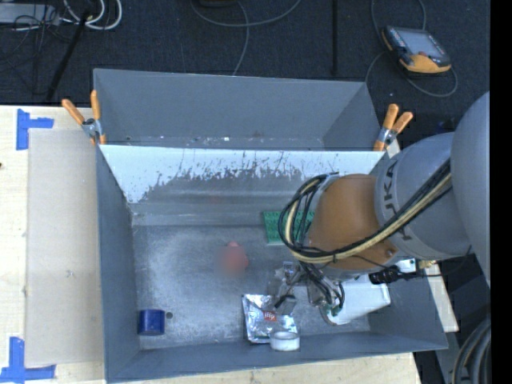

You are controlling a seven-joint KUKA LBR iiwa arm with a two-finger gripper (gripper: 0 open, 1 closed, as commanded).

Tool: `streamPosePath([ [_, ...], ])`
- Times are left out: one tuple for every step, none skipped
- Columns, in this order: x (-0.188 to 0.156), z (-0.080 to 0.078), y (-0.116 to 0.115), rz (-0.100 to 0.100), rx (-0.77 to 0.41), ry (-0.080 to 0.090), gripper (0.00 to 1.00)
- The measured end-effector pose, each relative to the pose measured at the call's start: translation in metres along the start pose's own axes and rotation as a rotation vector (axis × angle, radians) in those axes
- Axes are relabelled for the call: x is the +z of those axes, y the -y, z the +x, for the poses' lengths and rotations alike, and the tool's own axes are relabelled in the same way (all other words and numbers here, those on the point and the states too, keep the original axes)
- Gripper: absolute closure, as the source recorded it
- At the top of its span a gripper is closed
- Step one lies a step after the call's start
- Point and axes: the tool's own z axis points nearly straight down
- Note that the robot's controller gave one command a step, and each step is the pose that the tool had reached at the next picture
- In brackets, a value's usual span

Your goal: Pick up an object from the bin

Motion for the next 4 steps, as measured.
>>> streamPosePath([
  [-0.05, -0.003, 0.0, 0.0, -0.006, -0.014, 1.0],
  [-0.077, -0.004, 0.0, 0.0, -0.011, -0.017, 1.0],
  [-0.089, -0.006, 0.0, 0.0, -0.016, -0.019, 1.0],
  [-0.102, -0.007, 0.0, 0.001, -0.02, -0.018, 1.0],
])
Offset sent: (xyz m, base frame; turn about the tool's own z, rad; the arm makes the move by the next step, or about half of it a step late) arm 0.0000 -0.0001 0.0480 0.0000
